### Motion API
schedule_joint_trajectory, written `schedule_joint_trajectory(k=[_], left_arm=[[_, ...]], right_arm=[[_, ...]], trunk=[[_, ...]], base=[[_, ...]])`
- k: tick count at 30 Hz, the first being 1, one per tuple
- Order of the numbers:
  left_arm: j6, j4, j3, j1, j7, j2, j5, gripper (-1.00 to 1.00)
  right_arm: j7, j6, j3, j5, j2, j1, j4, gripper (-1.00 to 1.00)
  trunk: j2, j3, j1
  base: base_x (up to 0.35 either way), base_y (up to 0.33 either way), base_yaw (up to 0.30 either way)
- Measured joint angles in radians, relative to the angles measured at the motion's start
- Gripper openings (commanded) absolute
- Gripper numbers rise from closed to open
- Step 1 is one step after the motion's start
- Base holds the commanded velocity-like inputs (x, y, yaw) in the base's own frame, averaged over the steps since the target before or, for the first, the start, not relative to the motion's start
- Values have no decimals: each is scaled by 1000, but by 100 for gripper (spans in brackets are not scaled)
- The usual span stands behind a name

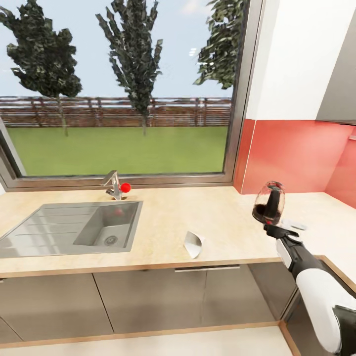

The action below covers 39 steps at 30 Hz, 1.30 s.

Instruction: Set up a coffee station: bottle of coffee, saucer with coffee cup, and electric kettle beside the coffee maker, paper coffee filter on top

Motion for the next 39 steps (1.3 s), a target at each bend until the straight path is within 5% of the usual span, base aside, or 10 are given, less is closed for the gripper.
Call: schedule_joint_trajectory(k=[5,7,19,25,28,29,32,39], left_arm=[[-4,32,-2,0,53,25,3,100],[-5,48,-2,1,63,60,6,100],[7,55,-5,98,-1,141,31,100],[12,55,-6,122,-3,148,101,100],[18,55,-6,124,-3,148,108,100],[44,55,-6,125,-3,148,112,100],[49,55,-6,125,-3,145,113,100],[53,54,-5,125,-3,143,115,100]], right_arm=[[-42,-78,2,10,1,-38,96,100],[-49,-91,3,12,-1,-47,112,100],[-40,-64,5,14,-6,-51,63,100],[-38,-60,5,16,-7,-51,55,100],[-38,-59,8,17,-7,-51,54,100],[-39,-60,39,76,-3,-51,55,100],[-40,-61,50,114,-1,-51,59,100],[-46,-57,55,134,-1,-51,64,100]], trunk=[[0,0,0],[0,0,0],[0,0,0],[0,0,0],[0,0,0],[-1,0,-1],[0,0,-1],[0,0,0]], base=[[0,0,0],[0,0,0],[0,0,0],[1,0,0],[123,4,0],[278,34,0],[293,41,0],[66,6,0]])
